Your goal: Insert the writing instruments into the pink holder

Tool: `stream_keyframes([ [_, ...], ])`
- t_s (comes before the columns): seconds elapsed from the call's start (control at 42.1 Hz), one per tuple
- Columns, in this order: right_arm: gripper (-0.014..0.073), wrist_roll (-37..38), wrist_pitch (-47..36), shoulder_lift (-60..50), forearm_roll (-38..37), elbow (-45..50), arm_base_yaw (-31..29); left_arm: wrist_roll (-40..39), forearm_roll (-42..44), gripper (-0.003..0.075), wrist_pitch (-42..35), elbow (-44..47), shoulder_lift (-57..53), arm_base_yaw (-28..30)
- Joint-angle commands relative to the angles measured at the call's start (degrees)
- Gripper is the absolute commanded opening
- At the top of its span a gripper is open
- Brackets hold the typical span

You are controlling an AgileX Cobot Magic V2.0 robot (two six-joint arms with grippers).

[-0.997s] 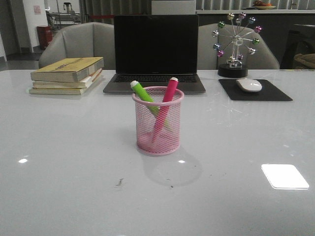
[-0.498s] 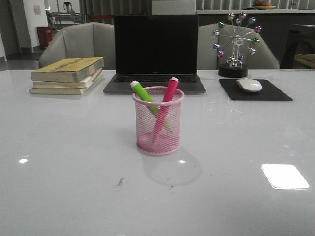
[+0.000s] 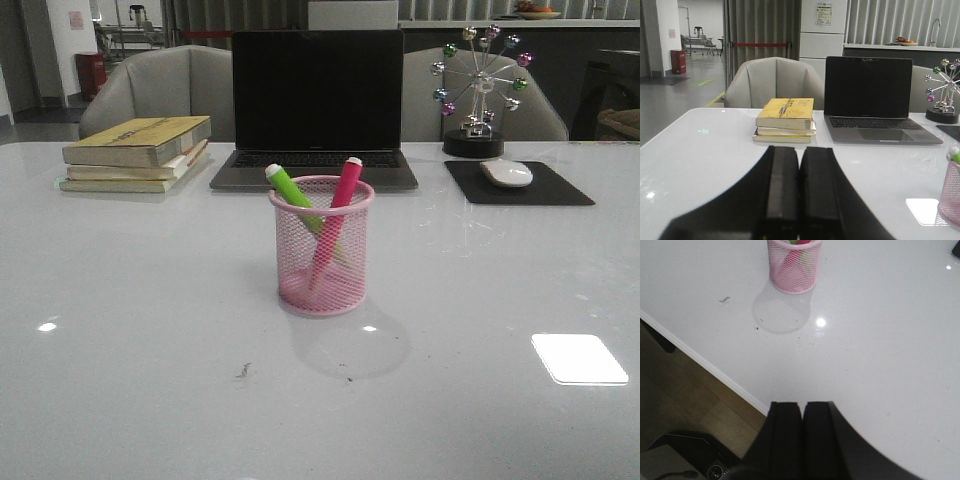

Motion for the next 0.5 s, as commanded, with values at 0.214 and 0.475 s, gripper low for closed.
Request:
stream_keyframes([
  [0.214,0.0029,-2.6,-19.2,-10.5,-0.9,10.0,-12.0,0.0,0.0,0.0091,-5.1,0.3,-1.2,-0.3],
  [0.475,0.0029,-2.5,-36.5,-28.2,-0.2,27.8,-27.5,0.0,0.0,0.0091,-5.1,0.3,-1.2,-0.3],
])
